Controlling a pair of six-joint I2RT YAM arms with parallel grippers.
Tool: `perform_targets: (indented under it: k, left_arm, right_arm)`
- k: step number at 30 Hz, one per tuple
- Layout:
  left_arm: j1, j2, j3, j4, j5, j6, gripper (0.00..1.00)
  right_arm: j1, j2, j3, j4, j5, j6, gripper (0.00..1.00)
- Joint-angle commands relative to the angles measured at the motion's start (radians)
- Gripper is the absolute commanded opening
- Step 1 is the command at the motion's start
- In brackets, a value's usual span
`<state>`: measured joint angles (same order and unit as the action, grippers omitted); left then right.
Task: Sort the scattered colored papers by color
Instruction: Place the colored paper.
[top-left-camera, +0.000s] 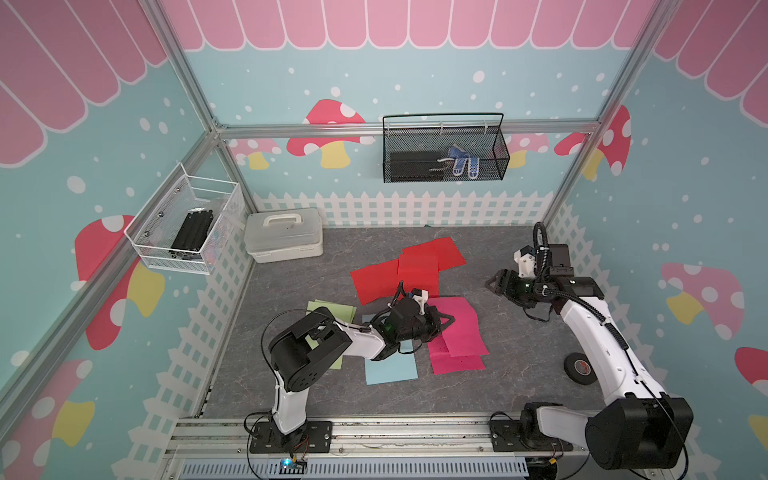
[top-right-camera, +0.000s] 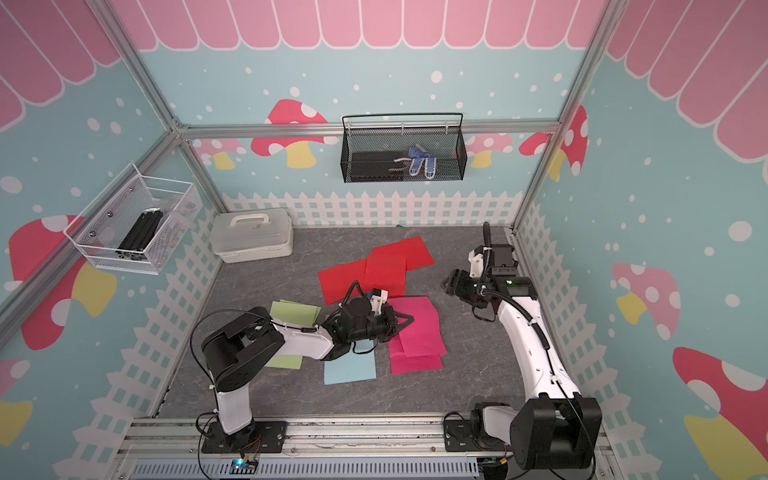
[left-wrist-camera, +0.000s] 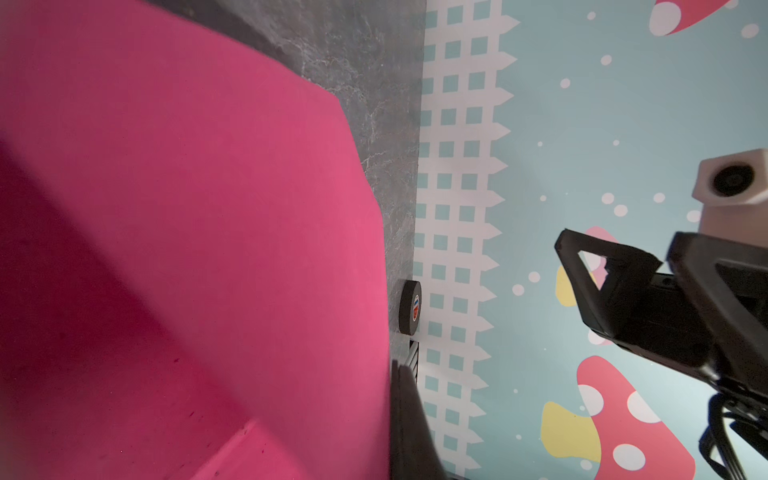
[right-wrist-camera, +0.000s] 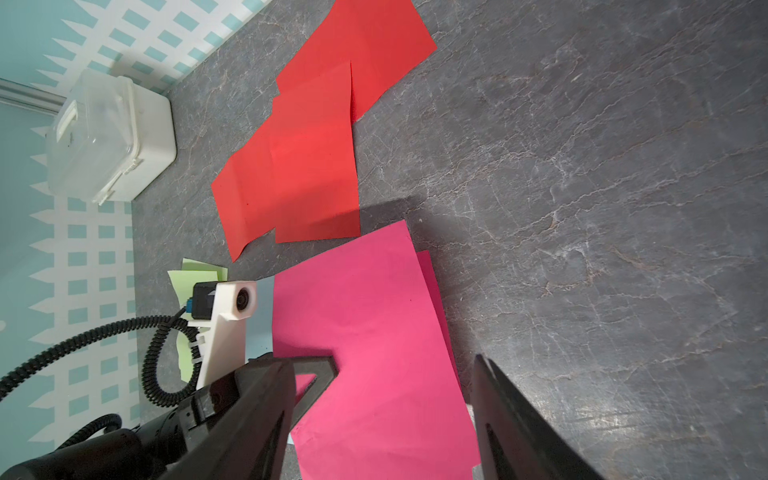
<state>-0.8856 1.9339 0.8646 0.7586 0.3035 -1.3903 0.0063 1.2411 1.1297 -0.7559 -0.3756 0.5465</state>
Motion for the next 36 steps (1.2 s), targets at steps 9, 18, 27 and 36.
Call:
perform_targets:
  k: [9,18,27,36]
  left_arm:
    - [-0.029,0.02,-0.031,-0.013,-0.052,-0.028,0.0]
    - [-0.03,-0.013,-0.042,-0.135,-0.059,0.005,0.0]
    - [-0.038,-0.007,-0.058,-0.148,-0.05,-0.006,0.12]
    - [-0.042,-0.031,-0.083,-0.171,-0.059,-0.003,0.57]
  right_arm:
    - [-0.004,-0.002,-0.011,0.0,-0.009,-0.02,0.7]
    - [-0.005,0.0,-0.013,0.004,-0.01,-0.022,0.7]
    - [-0.005,0.003,-0.013,0.006,-0.007,-0.023,0.7]
    - [-0.005,0.006,-0.021,0.01,-0.008,-0.02,0.7]
